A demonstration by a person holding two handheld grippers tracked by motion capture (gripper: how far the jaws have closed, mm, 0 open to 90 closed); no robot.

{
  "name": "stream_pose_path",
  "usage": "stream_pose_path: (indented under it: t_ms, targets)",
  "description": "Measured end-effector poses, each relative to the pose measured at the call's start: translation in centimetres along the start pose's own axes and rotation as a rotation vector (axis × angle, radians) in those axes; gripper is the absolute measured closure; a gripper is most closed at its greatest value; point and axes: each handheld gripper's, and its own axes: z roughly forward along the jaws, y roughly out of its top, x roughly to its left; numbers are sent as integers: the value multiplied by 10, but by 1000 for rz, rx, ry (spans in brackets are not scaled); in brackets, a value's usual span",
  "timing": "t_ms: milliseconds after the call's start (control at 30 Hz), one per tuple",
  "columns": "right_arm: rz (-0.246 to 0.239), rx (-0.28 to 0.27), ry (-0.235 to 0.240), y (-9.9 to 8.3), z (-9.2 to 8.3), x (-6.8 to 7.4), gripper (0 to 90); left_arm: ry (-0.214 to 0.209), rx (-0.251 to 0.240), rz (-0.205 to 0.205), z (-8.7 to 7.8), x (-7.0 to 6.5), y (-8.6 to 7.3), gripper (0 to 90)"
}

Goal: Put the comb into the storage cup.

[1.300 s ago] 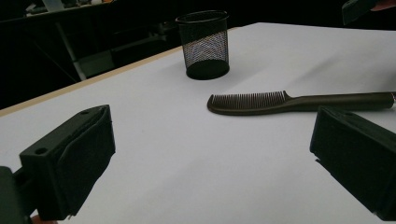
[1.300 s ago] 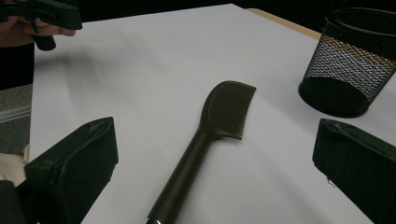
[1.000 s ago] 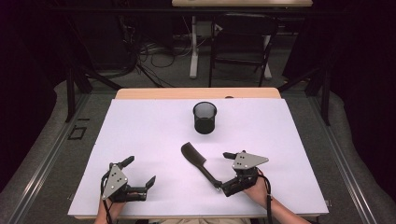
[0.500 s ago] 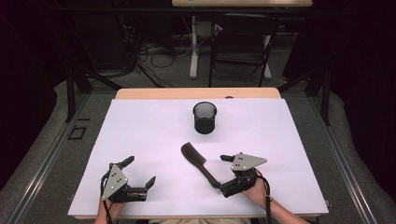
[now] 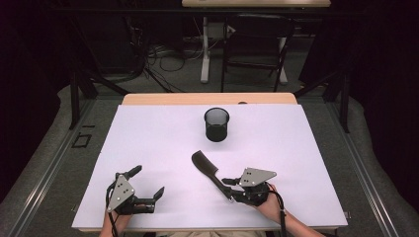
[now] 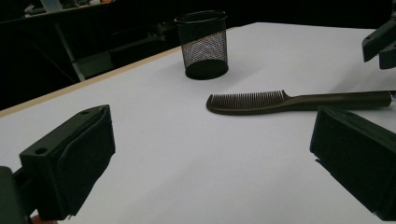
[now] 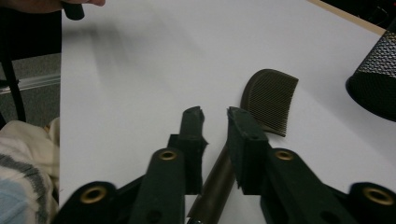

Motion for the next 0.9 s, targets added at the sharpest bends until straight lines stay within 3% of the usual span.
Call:
stream_pose_path:
  t_ms: [100,400,467,900]
  targets:
    - [-29,26,0,-1,2,5,900,4,-1,-4,0,1,0,2]
    - [-61,84,18,-5,7,10,900,-5,4,-3,1,0,0,2]
    - [-80,118,23,-7,10,12,900,-1,1,-2,0,0,0,2]
    - [-80,182,52,-14,8,15,900,-6,1,0,1,0,0,2]
